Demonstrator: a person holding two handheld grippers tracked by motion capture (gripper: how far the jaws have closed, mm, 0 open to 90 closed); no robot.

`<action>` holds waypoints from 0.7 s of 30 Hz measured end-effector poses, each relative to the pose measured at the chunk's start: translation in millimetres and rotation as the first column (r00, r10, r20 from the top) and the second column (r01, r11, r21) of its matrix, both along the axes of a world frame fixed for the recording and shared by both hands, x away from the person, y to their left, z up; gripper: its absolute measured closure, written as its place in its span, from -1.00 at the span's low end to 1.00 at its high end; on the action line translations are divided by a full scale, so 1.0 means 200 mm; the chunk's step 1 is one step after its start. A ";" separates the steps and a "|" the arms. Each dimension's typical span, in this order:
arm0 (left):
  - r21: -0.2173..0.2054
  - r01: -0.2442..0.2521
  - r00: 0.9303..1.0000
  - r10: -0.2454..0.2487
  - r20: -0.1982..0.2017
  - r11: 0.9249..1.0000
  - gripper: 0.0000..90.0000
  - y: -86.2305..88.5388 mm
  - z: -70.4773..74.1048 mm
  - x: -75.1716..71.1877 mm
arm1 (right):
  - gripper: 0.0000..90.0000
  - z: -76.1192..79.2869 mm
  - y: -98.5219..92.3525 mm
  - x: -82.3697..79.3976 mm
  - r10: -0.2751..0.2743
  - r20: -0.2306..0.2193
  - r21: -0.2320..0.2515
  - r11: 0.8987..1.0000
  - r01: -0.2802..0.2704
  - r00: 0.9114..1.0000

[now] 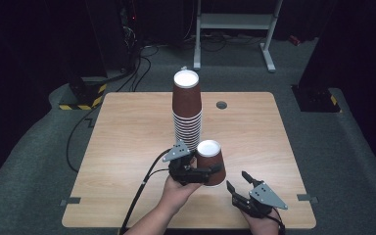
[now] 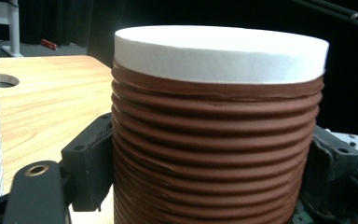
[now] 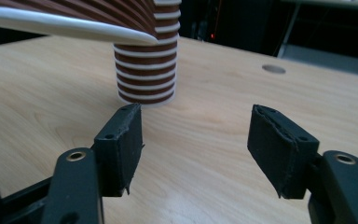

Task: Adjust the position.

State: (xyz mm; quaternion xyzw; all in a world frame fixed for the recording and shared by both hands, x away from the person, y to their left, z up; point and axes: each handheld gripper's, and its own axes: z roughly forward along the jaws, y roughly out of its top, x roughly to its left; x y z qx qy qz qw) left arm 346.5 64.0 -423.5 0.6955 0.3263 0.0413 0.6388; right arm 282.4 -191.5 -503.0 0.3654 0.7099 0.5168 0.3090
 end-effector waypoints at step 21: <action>-0.093 0.073 0.994 -0.080 -0.077 0.993 -0.58 -0.06 0.10 0.01 | 0.12 0.08 0.05 -0.06 0.000 0.223 0.118 0.993 -0.027 0.975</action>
